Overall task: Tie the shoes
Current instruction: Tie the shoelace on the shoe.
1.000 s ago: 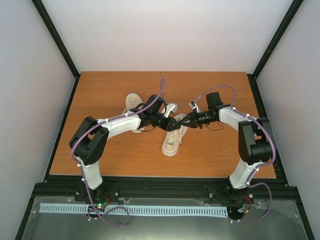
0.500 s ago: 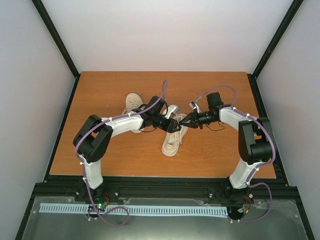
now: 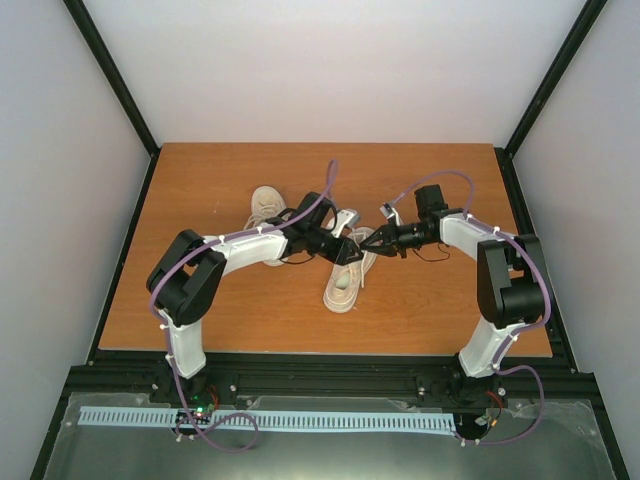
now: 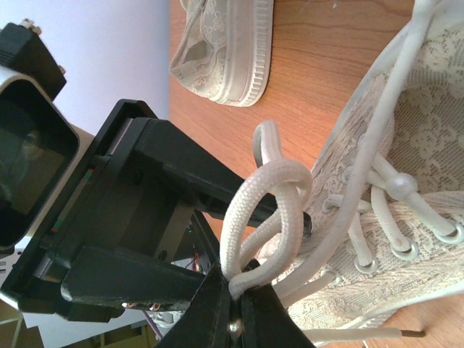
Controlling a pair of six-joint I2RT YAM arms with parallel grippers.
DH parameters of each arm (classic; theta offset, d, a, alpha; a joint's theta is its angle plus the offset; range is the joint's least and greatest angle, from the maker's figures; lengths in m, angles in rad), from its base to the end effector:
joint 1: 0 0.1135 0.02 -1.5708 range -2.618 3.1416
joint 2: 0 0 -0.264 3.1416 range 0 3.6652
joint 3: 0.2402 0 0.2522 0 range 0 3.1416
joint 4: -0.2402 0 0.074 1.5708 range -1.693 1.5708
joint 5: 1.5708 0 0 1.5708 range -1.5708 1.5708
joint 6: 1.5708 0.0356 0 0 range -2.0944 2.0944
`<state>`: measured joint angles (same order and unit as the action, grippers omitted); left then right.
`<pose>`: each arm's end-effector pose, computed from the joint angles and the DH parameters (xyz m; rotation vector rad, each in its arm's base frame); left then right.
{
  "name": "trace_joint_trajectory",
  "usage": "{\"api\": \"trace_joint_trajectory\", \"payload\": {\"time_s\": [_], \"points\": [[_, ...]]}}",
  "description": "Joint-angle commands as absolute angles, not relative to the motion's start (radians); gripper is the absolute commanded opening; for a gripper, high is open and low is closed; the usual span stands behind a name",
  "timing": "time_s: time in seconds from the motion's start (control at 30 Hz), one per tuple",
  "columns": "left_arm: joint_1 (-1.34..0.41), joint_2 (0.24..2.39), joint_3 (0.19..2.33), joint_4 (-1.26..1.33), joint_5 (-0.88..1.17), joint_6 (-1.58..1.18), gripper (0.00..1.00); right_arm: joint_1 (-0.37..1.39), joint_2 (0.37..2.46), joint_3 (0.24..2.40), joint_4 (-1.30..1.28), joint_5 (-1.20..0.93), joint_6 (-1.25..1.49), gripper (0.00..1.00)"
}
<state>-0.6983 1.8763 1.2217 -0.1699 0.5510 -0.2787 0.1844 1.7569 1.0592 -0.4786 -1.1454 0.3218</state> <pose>0.2952 -0.2721 0.1871 0.7967 2.4039 -1.0908 0.3177 0.0922 0.1797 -0.1525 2.5630 1.7171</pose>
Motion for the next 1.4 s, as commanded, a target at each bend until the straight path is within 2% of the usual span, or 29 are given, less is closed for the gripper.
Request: {"api": "trace_joint_trajectory", "payload": {"time_s": [0.0,0.23,0.43,0.67,1.17,1.2,1.37], "points": [[-0.707,1.871,1.288,-0.120,0.566,-0.260,0.32,0.181,1.774,1.072,-0.491,-1.206,0.310,0.03],[-0.714,1.889,1.320,-0.124,0.584,-0.259,0.21,0.178,1.780,1.071,-0.508,-1.212,0.296,0.03],[-0.718,1.879,1.321,-0.129,0.580,-0.266,0.01,0.173,1.779,1.072,-0.507,-1.211,0.298,0.03],[-0.718,1.811,1.286,-0.176,0.520,-0.264,0.01,0.162,1.762,1.084,-0.534,-1.183,0.268,0.04],[-0.718,1.717,1.212,-0.222,0.501,-0.299,0.01,0.151,1.703,1.026,-0.541,-1.152,0.254,0.29],[-0.718,1.722,1.214,-0.222,0.502,-0.300,0.01,0.149,1.697,1.021,-0.541,-1.147,0.255,0.28],[-0.718,1.737,1.227,-0.209,0.527,-0.300,0.01,0.147,1.697,1.014,-0.525,-1.151,0.266,0.06]]}}
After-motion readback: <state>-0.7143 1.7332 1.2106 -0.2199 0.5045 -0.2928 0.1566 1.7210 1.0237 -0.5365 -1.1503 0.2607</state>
